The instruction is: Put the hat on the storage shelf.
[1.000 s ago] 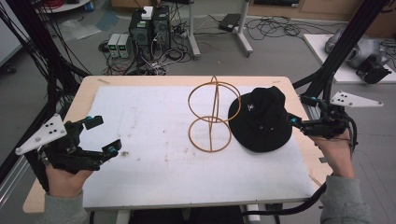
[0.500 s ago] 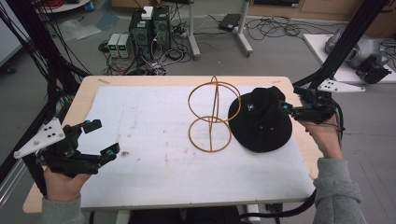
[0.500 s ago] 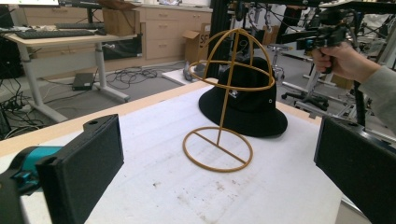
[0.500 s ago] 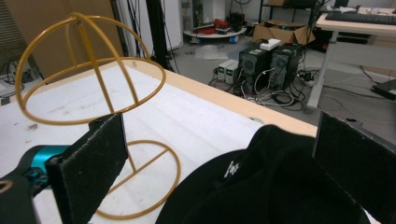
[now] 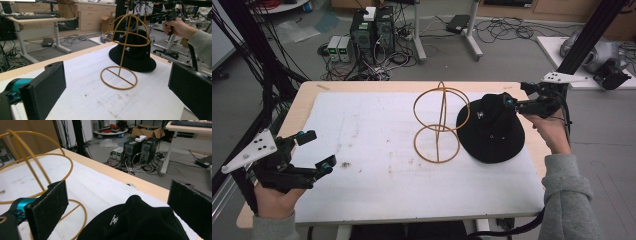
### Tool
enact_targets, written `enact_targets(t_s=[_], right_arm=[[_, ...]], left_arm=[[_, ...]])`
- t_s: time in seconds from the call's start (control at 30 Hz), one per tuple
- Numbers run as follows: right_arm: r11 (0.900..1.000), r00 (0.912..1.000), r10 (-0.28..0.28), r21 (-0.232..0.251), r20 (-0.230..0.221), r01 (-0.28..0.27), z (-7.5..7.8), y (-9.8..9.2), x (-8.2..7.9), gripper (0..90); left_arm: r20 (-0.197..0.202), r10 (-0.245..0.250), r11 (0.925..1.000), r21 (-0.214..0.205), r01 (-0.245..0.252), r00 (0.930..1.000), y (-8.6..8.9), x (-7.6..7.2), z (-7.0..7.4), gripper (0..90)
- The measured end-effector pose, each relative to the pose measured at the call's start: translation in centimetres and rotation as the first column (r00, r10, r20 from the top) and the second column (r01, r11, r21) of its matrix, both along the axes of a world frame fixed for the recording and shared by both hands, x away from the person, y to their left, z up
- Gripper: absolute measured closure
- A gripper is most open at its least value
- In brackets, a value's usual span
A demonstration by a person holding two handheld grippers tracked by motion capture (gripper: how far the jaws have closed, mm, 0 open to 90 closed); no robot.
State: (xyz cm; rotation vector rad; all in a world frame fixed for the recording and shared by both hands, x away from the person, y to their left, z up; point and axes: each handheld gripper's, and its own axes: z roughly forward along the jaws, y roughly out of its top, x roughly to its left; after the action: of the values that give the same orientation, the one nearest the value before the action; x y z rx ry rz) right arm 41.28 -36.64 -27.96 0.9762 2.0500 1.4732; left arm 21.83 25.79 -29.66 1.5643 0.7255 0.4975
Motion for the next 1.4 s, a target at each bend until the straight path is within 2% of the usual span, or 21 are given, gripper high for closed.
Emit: enact_targets(t_s=[0.17, 0.23, 0.37, 0.53, 0.7, 0.77, 0.93, 1.03, 1.13, 1.4], right_arm=[[0.9999, 0.9999, -0.007, -0.013, -0.009, 0.007, -0.3, 0.1, 0.6, 2.3], [0.9987, 0.9993, -0.037, -0.036, -0.012, 0.036, -0.6, 0.3, 0.8, 2.3], [0.9984, 0.9989, -0.043, -0.038, -0.019, 0.042, -0.8, 0.6, 1.1, 2.4], [0.9972, 0.997, -0.058, -0.051, -0.052, 0.055, -1.7, 0.4, 1.7, 2.4], [0.9966, 0.9952, -0.073, -0.044, -0.065, 0.07, -2.5, 0.0, 1.9, 2.5], [0.9961, 0.9925, -0.085, -0.03, -0.088, 0.083, -3.3, -0.4, 2.1, 2.6], [0.9955, 0.9916, -0.091, -0.035, -0.092, 0.088, -4.5, -0.4, 2.3, 3.0], [0.994, 0.9908, -0.105, -0.041, -0.086, 0.101, -4.9, -0.3, 2.4, 3.1], [0.9937, 0.9903, -0.109, -0.033, -0.086, 0.107, -5.1, -0.2, 2.4, 5.1], [0.9923, 0.9887, -0.121, -0.037, -0.088, 0.118, -5.4, 0.0, 2.6, 6.2]], left_arm=[[0.001, 0.003, 1.0, 0.0, -0.003, 1.0, 0.1, -0.1, 0.0, 1.7], [0.0, 0.005, 1.0, 0.004, -0.005, 1.0, 0.1, -0.1, 0.0, 1.7], [0.024, 0.006, 0.9999, 0.01, -0.006, 0.9997, -0.2, -0.4, 0.2, 1.7], [0.019, 0.008, 0.9999, 0.015, -0.008, 0.9998, -0.2, -0.4, 0.2, 1.7], [0.013, 0.01, 0.9999, 0.014, -0.01, 0.9999, -0.1, -0.3, 0.1, 1.7], [0.027, -0.005, 0.9993, 0.037, 0.004, 0.9996, -0.4, -0.4, 0.0, 1.8], [0.03, -0.016, 0.9986, 0.051, 0.015, 0.9994, -0.8, -0.3, 0.0, 1.8], [0.029, -0.004, 0.9986, 0.053, 0.002, 0.9996, -0.8, -0.3, -0.1, 1.8], [0.024, 0.015, 0.9985, 0.052, -0.016, 0.9996, -0.6, -0.2, -0.1, 1.8], [0.032, 0.022, 0.9985, 0.048, -0.024, 0.9993, -0.5, -0.3, 0.0, 1.8]])
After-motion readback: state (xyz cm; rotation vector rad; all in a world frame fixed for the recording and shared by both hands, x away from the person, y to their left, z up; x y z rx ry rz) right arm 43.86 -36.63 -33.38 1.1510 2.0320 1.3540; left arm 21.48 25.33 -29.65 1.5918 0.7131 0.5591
